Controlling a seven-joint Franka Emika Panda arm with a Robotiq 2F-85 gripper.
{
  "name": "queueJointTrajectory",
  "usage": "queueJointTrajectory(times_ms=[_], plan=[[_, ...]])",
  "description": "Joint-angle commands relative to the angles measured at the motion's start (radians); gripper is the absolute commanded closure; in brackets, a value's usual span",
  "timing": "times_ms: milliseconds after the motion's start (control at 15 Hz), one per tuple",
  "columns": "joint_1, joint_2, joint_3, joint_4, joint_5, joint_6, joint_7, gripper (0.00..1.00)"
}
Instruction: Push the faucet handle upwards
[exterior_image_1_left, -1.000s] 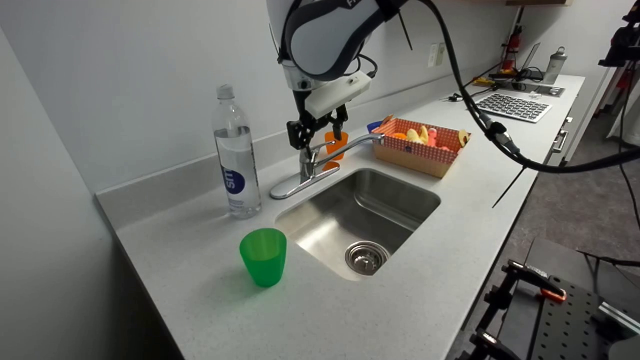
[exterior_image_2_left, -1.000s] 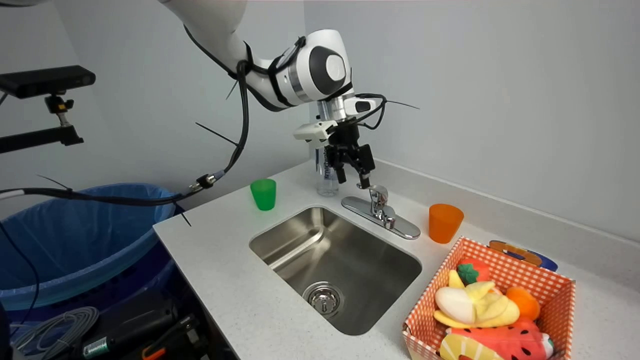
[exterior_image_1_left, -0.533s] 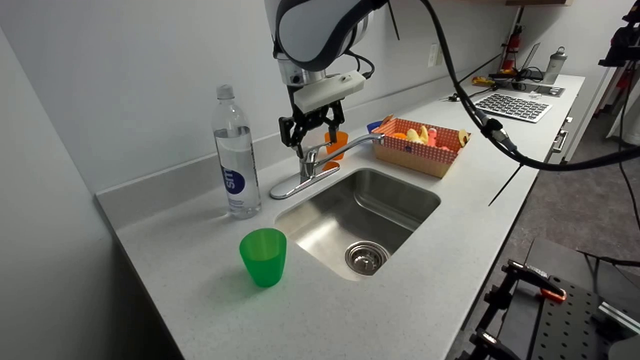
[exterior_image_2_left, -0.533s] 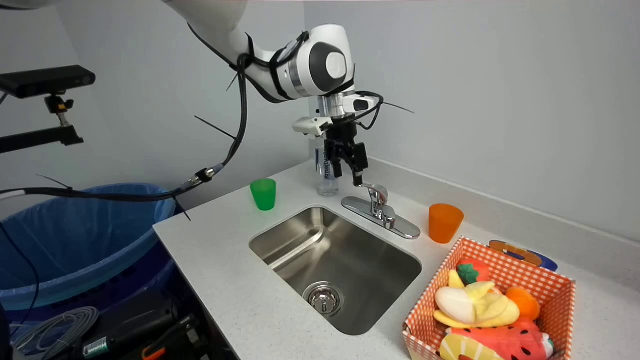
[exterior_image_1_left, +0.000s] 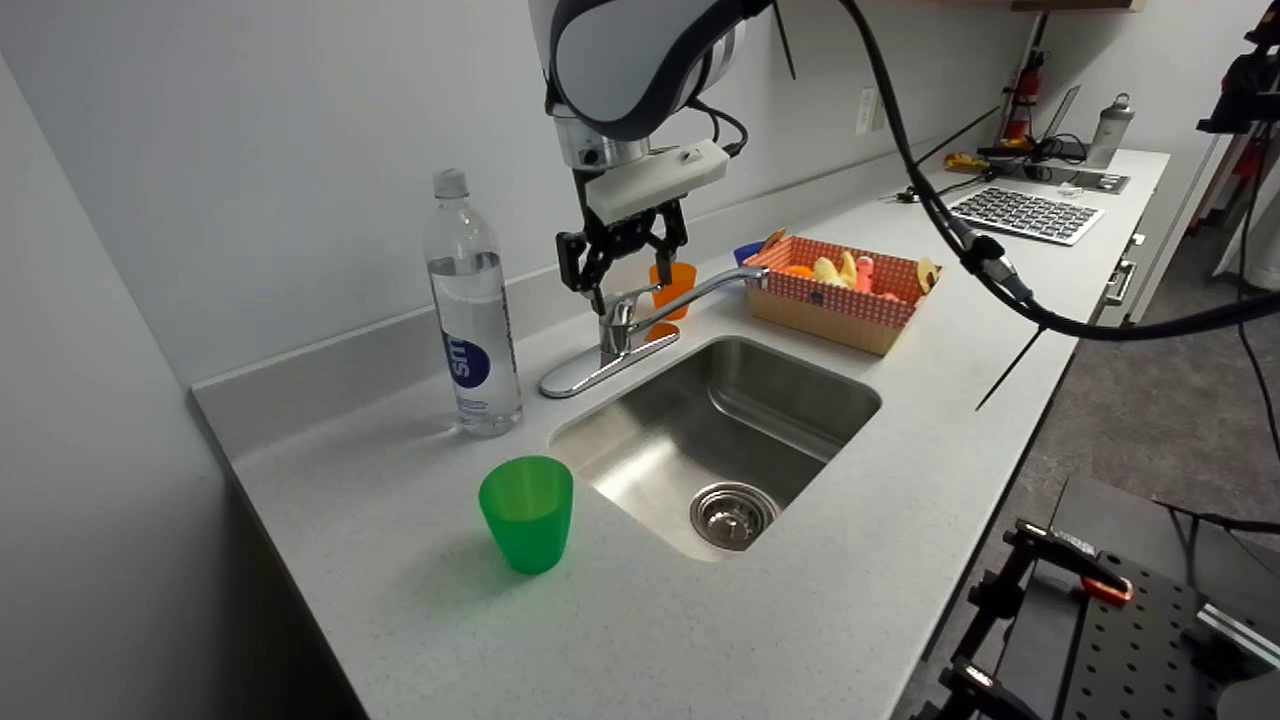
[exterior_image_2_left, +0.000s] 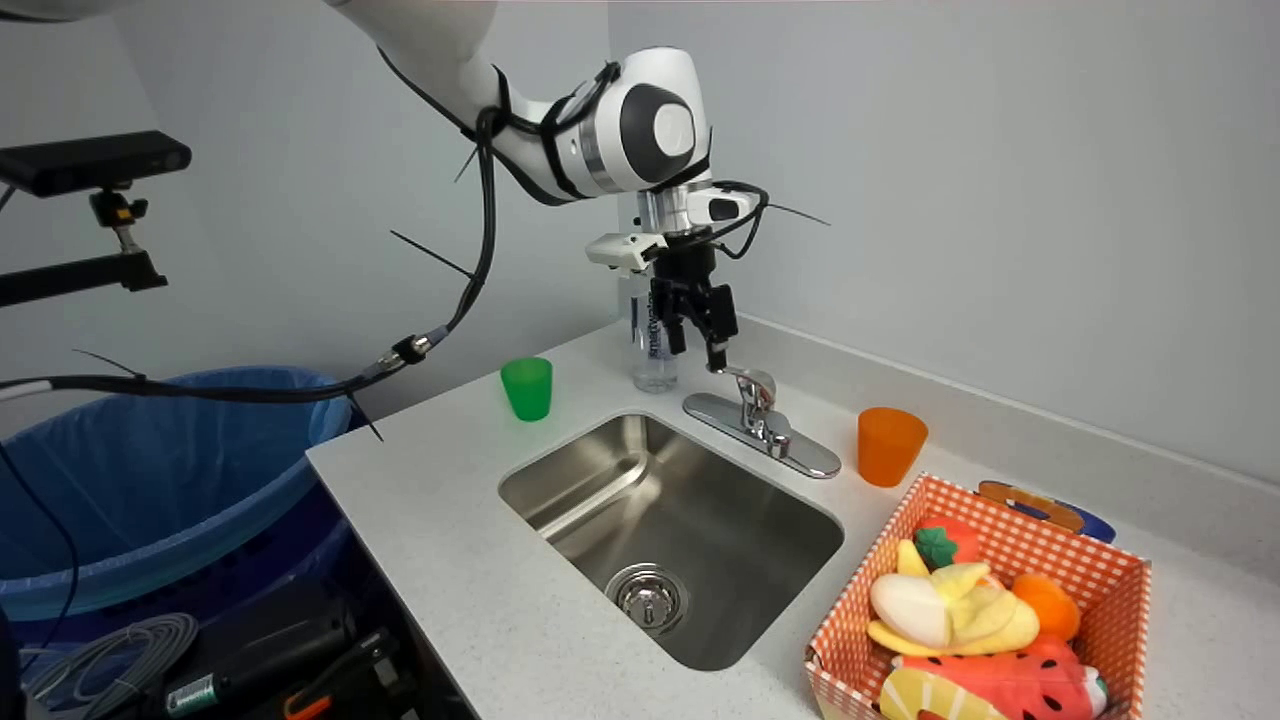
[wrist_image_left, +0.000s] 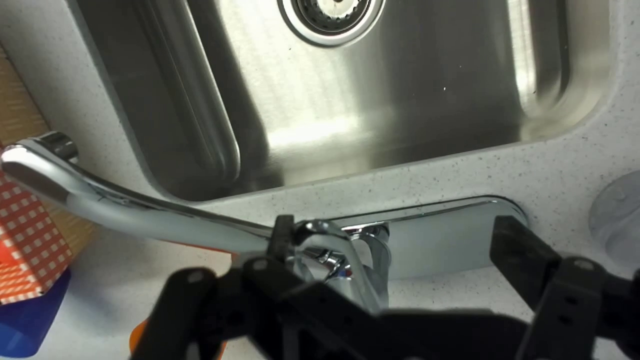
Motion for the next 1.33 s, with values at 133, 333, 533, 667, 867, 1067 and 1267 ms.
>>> queueJointTrajectory(times_ms=[133,333,533,667,867,1067,1267], plan=[[0.015,0.001,-0.017,0.003,0.008,-0.002,-0.005,0.00],[0.015,0.001,-0.017,0.003,0.008,-0.002,-0.005,0.00],[0.015,0.001,-0.017,0.003,0.008,-0.002,-0.005,0.00],[0.015,0.001,-0.017,0.003,0.008,-0.002,-0.005,0.00],[0.012,0.009,-0.021,0.015,0.010,-0.008,-0.003,0.00],[-0.004,0.029,-0.032,0.043,0.030,-0.026,-0.006,0.00],[-0.018,0.051,-0.051,0.058,0.046,-0.023,-0.006,0.00]])
